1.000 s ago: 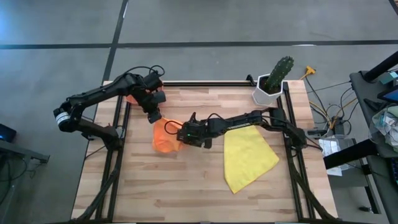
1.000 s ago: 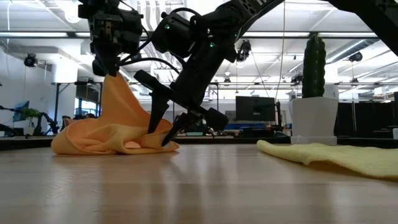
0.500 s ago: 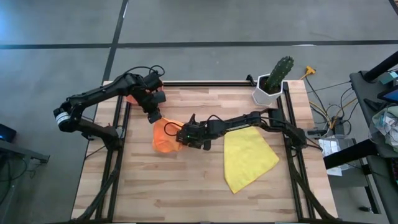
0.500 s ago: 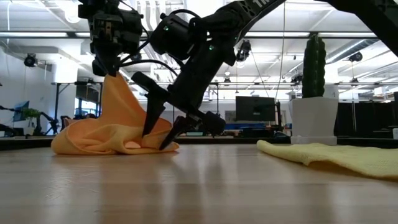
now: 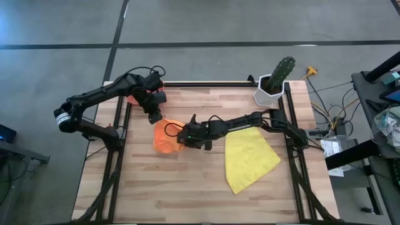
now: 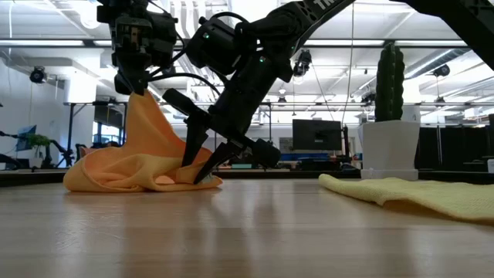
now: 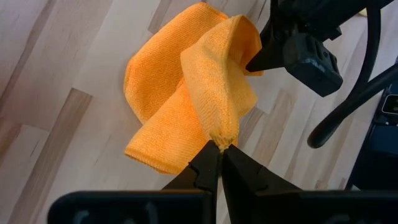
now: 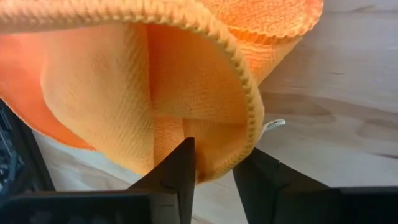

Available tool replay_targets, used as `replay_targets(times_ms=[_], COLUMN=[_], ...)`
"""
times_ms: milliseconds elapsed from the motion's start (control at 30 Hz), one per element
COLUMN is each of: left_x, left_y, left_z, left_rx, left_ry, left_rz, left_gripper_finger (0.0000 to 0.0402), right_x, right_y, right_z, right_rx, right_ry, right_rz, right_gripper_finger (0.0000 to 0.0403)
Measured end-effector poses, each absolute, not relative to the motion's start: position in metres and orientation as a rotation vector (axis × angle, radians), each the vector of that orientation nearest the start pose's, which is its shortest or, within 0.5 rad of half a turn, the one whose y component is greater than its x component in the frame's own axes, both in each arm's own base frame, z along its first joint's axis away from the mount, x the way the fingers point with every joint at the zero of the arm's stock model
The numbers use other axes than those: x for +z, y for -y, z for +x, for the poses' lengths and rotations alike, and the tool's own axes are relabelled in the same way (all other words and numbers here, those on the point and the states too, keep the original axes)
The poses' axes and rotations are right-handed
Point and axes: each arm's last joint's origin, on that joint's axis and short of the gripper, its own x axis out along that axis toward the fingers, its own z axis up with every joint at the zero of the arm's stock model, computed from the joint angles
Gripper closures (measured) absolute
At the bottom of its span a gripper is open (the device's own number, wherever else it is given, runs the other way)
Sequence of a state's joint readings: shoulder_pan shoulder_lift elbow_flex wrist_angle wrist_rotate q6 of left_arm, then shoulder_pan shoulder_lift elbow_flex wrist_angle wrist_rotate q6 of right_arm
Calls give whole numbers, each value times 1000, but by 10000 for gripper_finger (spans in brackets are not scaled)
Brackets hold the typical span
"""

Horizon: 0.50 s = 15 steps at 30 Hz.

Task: Roll microfiber towels into tight, uniform cylinder then place into a basket
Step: Fold the orange towel

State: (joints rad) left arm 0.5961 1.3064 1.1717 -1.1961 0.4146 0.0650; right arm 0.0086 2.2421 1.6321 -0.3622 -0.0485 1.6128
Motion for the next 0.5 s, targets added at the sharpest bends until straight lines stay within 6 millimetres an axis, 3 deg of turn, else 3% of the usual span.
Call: replay_targets(times_ms=[300, 500], left_x=[293, 295], left_y=[-116, -116], left_z=[192, 191], left_rx=[116, 119], left_ry=[-1166, -1176], left_rz=[-588, -599], left_gripper_finger=[402, 402], right_x=[138, 144], right_y=[-6, -5], right_z=[472, 456], right_rx=[-695, -738], right_ry=[-840, -981], right_rz=[1380, 1242], right_gripper_finger=[350, 390])
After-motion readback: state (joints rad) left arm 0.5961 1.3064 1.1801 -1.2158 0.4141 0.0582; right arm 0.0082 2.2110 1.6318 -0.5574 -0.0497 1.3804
